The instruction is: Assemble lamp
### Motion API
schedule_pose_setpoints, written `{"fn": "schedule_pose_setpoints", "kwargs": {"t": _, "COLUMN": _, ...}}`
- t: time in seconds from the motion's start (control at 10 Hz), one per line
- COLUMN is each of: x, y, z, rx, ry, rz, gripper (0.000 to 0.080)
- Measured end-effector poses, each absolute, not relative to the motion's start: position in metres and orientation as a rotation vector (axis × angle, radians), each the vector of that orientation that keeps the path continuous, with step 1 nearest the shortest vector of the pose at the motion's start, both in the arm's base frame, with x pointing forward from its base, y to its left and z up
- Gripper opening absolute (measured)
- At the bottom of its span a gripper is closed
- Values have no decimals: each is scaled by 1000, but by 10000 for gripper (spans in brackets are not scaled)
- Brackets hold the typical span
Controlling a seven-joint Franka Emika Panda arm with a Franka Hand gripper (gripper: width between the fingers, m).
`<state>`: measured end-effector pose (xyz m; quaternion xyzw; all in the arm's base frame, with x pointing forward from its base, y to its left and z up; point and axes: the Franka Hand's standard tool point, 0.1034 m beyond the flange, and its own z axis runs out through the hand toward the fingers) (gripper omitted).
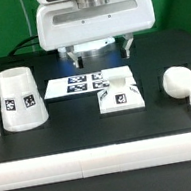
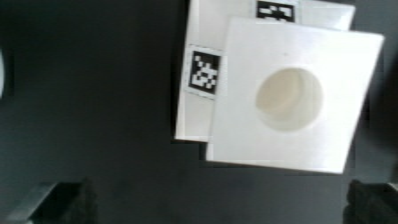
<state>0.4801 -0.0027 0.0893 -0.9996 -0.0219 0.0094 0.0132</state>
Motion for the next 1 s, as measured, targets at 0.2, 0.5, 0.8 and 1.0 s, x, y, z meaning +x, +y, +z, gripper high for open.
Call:
{"fn": "schedule_pose_setpoints", "kwargs": {"t": 0.2, "x": 481, "y": -3, "z": 89, "rx": -3113, "ry": -106, "rz": 27, "gripper": 699}}
{"fn": "schedule_pose_setpoints", "kwargs": {"t": 0.5, "x": 474, "y": 9, "z": 83, "rx": -3113, "ry": -78, "rz": 14, "gripper": 699}}
{"fn": "schedule_pose_setpoints", "kwargs": {"t": 0.8, "x": 469, "y": 22, "z": 67, "rx": -3111, "ry": -89, "rz": 41, "gripper": 699}}
{"fn": "schedule_pose_setpoints", "kwargs": {"t": 1.0, "x": 466, "y": 20, "z": 59, "rx": -3111, "ry": -98, "rz": 50, "gripper": 699}}
